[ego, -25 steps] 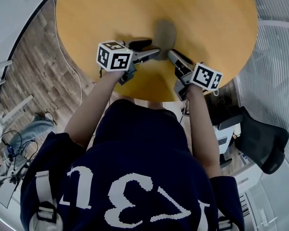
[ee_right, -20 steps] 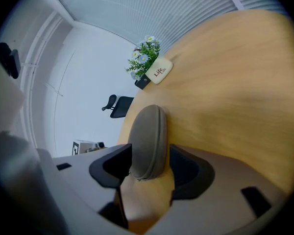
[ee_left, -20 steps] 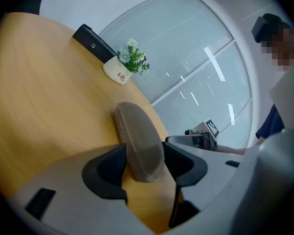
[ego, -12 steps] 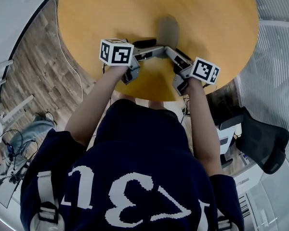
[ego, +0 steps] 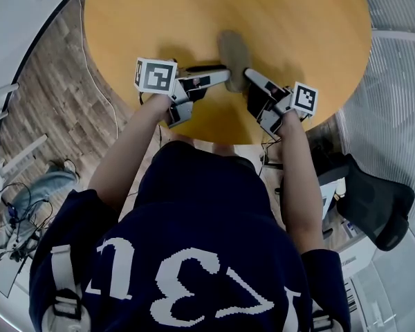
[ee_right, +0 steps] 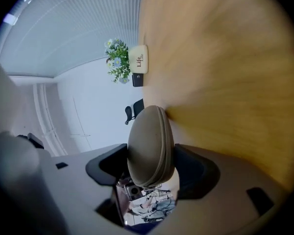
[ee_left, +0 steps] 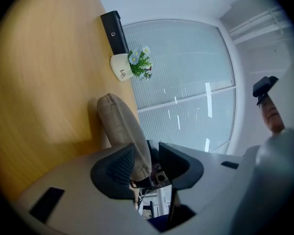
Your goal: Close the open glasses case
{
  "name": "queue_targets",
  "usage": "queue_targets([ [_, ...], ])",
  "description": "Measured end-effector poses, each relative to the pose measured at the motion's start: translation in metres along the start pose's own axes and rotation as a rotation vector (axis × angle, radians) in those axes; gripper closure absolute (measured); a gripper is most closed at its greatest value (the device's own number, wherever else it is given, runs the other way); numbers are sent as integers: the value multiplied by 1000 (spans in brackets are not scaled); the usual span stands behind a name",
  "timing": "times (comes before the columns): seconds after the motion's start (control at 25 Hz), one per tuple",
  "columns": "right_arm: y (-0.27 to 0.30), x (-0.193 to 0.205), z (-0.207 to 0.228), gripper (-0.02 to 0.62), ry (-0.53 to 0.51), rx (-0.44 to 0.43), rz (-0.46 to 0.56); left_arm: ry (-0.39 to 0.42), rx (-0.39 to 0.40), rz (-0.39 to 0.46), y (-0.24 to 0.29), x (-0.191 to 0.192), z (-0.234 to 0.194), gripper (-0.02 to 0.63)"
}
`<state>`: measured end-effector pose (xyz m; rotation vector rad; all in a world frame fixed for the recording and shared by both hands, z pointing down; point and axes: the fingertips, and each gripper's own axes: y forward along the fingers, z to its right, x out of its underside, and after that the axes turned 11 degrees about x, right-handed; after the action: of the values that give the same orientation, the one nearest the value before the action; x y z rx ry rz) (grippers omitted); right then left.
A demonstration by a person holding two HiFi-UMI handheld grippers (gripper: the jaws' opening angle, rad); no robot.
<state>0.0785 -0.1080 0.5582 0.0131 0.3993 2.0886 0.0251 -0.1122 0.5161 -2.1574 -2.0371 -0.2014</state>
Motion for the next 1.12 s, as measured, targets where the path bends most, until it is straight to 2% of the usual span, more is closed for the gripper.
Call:
queue_targets([
  [0.16, 4, 13, 2, 321, -41, 57, -58, -45, -9, 11, -9, 8, -3, 444],
  [0.24, 5, 22, 4, 321, -82, 88, -89, -32, -10, -12, -11, 15, -1, 444],
  [0.32, 6, 32, 7, 321, -114, 108, -123, -5, -43, -34, -15, 22, 1, 436],
  [0.4, 9, 38, 9, 322, -127, 119, -140, 12, -109, -25, -22, 25, -2, 398],
  [0.44, 9, 39, 10, 353, -127, 122, -141, 22, -150, -20, -26, 25, -6, 338],
  [0.48, 10, 40, 12, 417, -132, 128, -143, 35, -189, -25, -30, 27, -12, 308],
  [0.52, 11, 41, 14, 443, -147, 141, -150, 46, -218, -40, -32, 29, -18, 307],
  [0.6, 13, 44, 20, 435, -195, 181, -175, 49, -242, -80, -33, 35, -30, 304],
  [0.72, 16, 50, 18, 351, -222, 184, -183, 32, -238, -109, -30, 43, -38, 305],
  [0.84, 15, 51, 21, 340, -260, 224, -168, 24, -234, -80, -28, 44, -43, 309],
  [0.92, 16, 52, 21, 339, -283, 249, -164, -13, -212, -51, -29, 44, -45, 373],
  [0.96, 15, 52, 21, 339, -303, 265, -161, -34, -196, -41, -29, 45, -45, 374],
  [1.12, 11, 48, 24, 346, -370, 329, -158, -86, -186, -56, -28, 47, -44, 396],
])
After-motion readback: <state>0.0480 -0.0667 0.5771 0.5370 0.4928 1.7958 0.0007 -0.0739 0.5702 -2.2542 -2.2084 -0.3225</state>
